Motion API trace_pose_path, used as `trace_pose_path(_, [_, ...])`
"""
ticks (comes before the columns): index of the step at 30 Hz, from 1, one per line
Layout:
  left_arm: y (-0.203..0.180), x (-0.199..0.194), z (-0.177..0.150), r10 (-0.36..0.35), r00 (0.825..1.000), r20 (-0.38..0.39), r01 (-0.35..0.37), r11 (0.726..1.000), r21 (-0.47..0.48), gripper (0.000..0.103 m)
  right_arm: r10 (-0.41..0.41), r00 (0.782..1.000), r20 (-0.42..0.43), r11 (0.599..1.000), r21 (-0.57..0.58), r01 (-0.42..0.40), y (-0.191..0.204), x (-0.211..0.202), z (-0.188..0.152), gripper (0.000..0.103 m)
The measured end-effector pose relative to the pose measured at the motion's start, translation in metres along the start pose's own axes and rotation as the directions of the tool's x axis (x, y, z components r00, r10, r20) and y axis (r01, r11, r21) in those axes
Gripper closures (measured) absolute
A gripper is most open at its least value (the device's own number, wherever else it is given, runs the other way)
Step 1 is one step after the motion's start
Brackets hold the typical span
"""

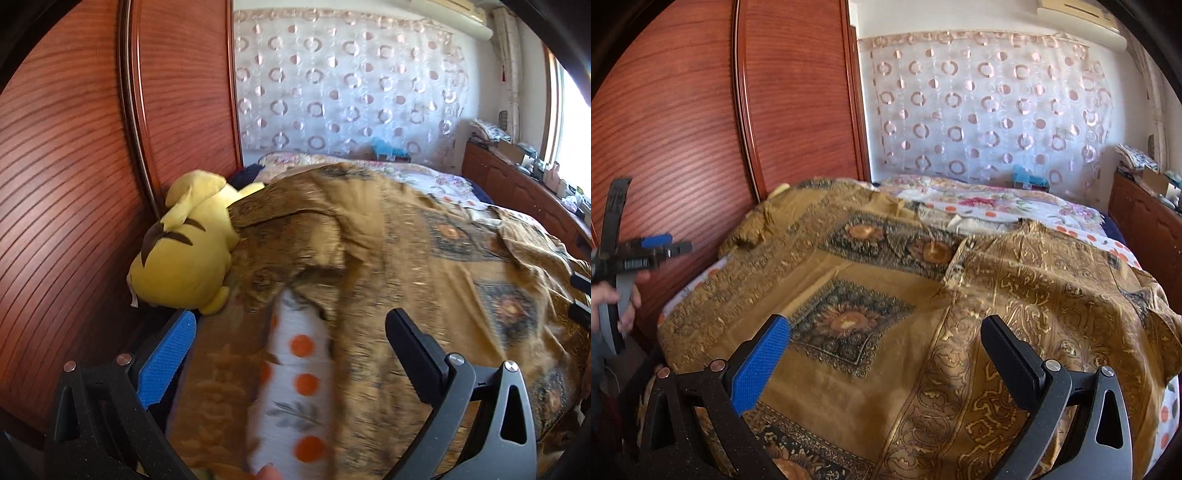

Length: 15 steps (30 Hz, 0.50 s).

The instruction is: Fold small clothes

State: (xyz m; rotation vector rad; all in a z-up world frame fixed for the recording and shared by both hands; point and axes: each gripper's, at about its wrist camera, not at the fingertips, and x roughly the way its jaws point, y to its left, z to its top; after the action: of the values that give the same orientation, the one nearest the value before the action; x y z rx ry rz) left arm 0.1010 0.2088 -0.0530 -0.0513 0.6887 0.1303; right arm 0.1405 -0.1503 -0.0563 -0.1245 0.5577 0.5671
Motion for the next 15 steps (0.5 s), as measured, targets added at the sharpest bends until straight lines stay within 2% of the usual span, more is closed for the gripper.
trace_pose_path(4, [0.022,0.028,0.010,-0.022,0.998,-0.063,0.021,0.999,-0.026,0.002,-0.013,0.999,-0.029,0.999,-0.032,0.013,0.009,0.011,0.005,0.000])
trace_pose_path(7, [0.034,0.049,0.014,-0.085,0.988,-0.127,0.074,0.993,-0.091,0.014,-0.028,0.998,-0.061,0.999,-0.042,0.026,0.009,0.019,0.009,0.000])
trace_pose_path(11, [0.046,0.071,0.018,-0.152,0.973,-0.172,0.120,0.975,-0.185,0.031,-0.027,0.998,-0.061,0.999,-0.036,0.025,0.008,0.019,0.013,0.000])
trace_pose_path(15, [0.045,0.089,0.022,-0.213,0.954,-0.211,0.166,0.961,-0.220,0.031,-0.021,0.998,-0.065,1.000,-0.020,0.019,0.012,0.022,0.015,0.000])
